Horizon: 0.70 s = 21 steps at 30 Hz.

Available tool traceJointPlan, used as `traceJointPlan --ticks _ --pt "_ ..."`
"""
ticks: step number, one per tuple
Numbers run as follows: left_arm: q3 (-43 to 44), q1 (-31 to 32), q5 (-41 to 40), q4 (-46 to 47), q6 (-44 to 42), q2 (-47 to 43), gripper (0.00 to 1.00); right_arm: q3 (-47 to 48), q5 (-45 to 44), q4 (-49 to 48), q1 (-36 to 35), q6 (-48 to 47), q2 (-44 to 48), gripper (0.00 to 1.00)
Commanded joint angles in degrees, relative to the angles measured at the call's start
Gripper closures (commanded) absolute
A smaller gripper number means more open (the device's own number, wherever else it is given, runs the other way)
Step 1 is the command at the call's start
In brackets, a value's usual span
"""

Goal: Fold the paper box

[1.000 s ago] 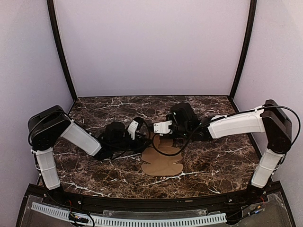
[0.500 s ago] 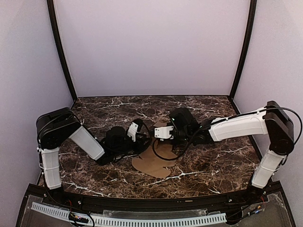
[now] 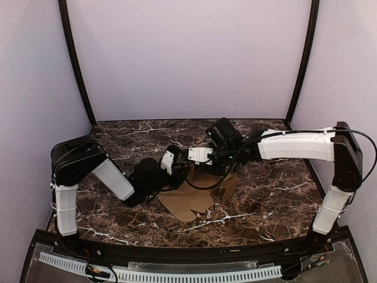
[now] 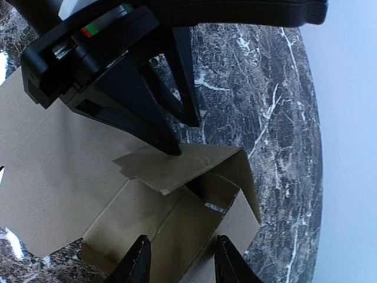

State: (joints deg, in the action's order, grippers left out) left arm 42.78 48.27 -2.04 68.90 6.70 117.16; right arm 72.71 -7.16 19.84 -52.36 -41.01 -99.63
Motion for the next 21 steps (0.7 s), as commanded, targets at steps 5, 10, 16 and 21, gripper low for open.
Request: traceJointPlan --ticks 5,10,16,21 --pt "2.97 0.22 2.73 1.45 -1.87 3.00 0.73 4.42 15.01 8.10 5.33 6.86 -3.20 0.64" --pt "2.08 -1.85 6.59 1.77 -0.39 2.64 0.69 5.32 18.56 9.14 8.01 7.16 -3.09 0.63" --pt "4.01 -4.90 12.54 -0.13 1.34 3.12 0.59 7.10 21.33 9.74 9.29 7.00 -3.18 0.63" --pt "9.73 -5.72 17.80 -5.59 0.87 4.99 0.52 7.80 22.89 10.25 9.40 7.07 -4.31 0.63"
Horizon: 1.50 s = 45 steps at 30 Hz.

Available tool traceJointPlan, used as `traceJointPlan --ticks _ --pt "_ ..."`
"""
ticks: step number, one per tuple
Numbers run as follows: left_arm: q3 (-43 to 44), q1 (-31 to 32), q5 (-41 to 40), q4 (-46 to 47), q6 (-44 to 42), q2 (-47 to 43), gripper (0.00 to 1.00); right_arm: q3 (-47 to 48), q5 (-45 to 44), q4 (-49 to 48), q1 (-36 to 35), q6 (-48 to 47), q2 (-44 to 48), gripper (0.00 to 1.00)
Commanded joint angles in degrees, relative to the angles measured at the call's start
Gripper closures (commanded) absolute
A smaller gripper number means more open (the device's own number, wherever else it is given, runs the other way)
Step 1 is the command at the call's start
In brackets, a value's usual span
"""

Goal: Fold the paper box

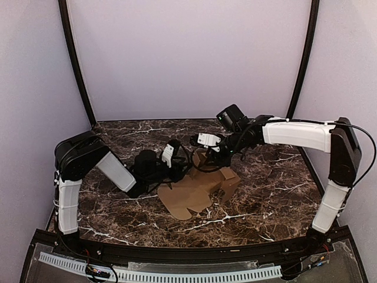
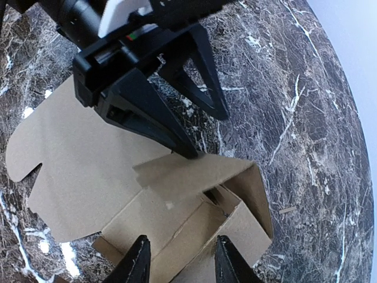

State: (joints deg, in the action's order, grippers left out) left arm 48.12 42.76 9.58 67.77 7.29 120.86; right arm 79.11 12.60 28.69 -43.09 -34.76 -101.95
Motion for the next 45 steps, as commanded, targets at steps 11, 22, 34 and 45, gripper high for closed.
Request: traceJointPlan --ticks 11,22,34,45 --pt "11.50 -0.84 15.96 -10.81 -3.21 5.04 0.42 1.57 4.49 1.57 0.11 1.54 -2.23 0.63" --pt "14.80 -0.95 16.41 -13.34 -5.28 6.98 0.41 2.36 3.43 3.17 2.93 3.53 0.13 0.61" --pt "14.90 -0.93 16.49 -12.64 -2.78 8.43 0.42 6.37 5.21 8.29 8.07 3.60 3.42 0.55" --pt "12.22 -1.04 10.69 -13.79 3.26 7.79 0.47 1.05 7.10 9.61 20.33 10.02 7.69 0.46"
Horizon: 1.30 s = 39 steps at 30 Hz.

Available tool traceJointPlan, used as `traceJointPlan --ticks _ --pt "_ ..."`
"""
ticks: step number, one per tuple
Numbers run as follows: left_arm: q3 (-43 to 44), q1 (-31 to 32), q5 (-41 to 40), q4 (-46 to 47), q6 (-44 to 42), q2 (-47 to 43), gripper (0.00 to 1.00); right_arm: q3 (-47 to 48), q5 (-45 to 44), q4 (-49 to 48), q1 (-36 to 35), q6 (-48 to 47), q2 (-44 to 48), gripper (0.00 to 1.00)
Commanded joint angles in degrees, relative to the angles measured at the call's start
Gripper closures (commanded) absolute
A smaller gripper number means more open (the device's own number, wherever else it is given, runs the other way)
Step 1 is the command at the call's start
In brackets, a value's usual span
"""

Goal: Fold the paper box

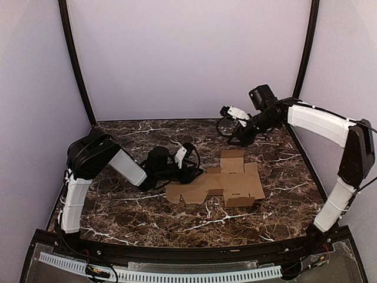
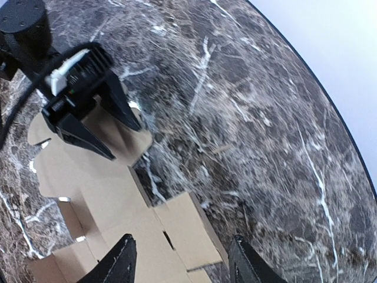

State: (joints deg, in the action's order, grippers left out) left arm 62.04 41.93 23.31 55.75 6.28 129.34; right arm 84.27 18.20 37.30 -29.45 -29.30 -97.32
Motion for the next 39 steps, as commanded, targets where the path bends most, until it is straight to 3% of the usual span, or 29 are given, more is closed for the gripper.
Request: traceJointPlan --ticks 1,9,13,19,33,36,39 --pt "-3.08 -0.19 -3.68 -1.69 6.35 -1.18 0.48 -5.80 2.53 1.33 9.25 5.20 3.17 0.46" --pt "-14.06 0.18 -12.57 2.03 18.85 -5.45 0.56 -9.86 18.62 10.53 26.10 9.25 -5.75 0.45" --pt "-19.70 2.03 -19.36 3.70 22.68 -9.37 0.59 -12.64 22.17 14.08 26.74 7.13 -11.08 0.46" --pt "-22.71 8.02 -28.50 1.61 20.81 -14.83 0.59 -11.51 26.91 13.31 26.64 7.81 -17.10 0.44" --pt "-21.88 10.70 -32.26 -1.99 18.52 -15.23 0.59 -2.09 35.40 12.46 26.04 12.10 -28.94 0.45" --pt "-21.83 10.71 -32.21 -1.94 18.34 -15.21 0.59 -0.69 36.33 11.43 26.20 13.51 -29.73 0.49" --pt "-21.71 10.71 -32.02 -1.83 18.24 -15.21 0.59 0.42 39.26 11.47 26.13 14.43 -30.96 0.60"
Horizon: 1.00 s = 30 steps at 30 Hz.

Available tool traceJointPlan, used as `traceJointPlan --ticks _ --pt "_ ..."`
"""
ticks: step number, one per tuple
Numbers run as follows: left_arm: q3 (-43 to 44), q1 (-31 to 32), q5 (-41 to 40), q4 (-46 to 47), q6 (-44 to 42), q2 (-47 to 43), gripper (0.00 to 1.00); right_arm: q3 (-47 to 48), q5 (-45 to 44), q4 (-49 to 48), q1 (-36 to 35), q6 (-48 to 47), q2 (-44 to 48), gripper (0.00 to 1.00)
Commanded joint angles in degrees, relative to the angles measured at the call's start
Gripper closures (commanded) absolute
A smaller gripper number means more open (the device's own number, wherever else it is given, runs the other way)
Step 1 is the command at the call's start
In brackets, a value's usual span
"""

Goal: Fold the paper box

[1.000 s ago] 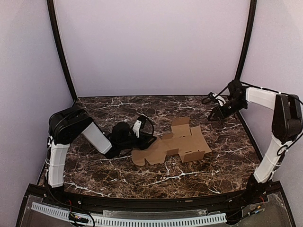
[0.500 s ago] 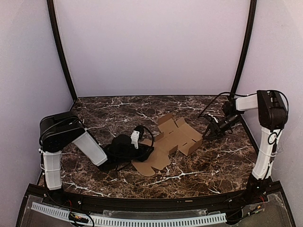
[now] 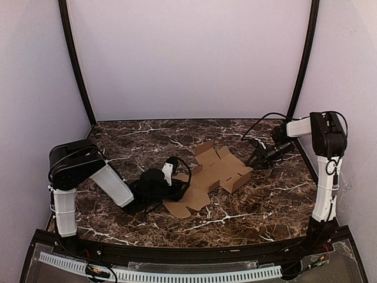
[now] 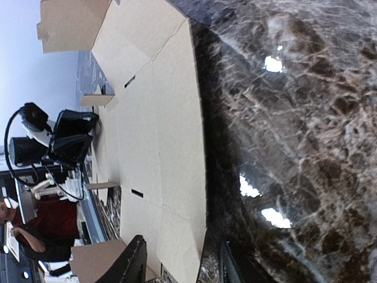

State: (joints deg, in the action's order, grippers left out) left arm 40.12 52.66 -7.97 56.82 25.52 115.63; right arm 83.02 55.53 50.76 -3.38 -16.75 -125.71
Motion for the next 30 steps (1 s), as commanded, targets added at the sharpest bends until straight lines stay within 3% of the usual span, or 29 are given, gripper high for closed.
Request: traceJointPlan --ticks 1,4,9,16,22,30 --pt "0.22 -0.06 -0.69 -2.83 -0.99 -1.49 0.59 1.82 2.66 -1.96 -0.07 2.02 -2.87 0.64" --pt "0.12 -0.06 -1.18 -3.04 -0.93 -1.67 0.59 1.90 4.00 -0.39 -0.58 1.42 -3.59 0.73" --pt "-0.19 0.00 -1.68 -2.80 -0.71 -1.84 0.59 0.45 4.52 3.15 -0.67 -0.51 -1.89 0.75" --pt "-0.26 0.30 -1.88 -2.10 -0.84 -1.73 0.59 1.60 4.29 5.56 -0.90 -1.66 -0.04 1.00" --pt "-1.79 0.50 0.91 -0.56 -4.92 -6.27 0.55 8.67 -8.89 4.70 -4.84 -3.78 4.74 1.00" --pt "-0.71 0.39 2.66 -19.56 -18.07 -25.54 0.45 21.26 -30.44 6.83 -14.20 -13.26 8.45 1.00"
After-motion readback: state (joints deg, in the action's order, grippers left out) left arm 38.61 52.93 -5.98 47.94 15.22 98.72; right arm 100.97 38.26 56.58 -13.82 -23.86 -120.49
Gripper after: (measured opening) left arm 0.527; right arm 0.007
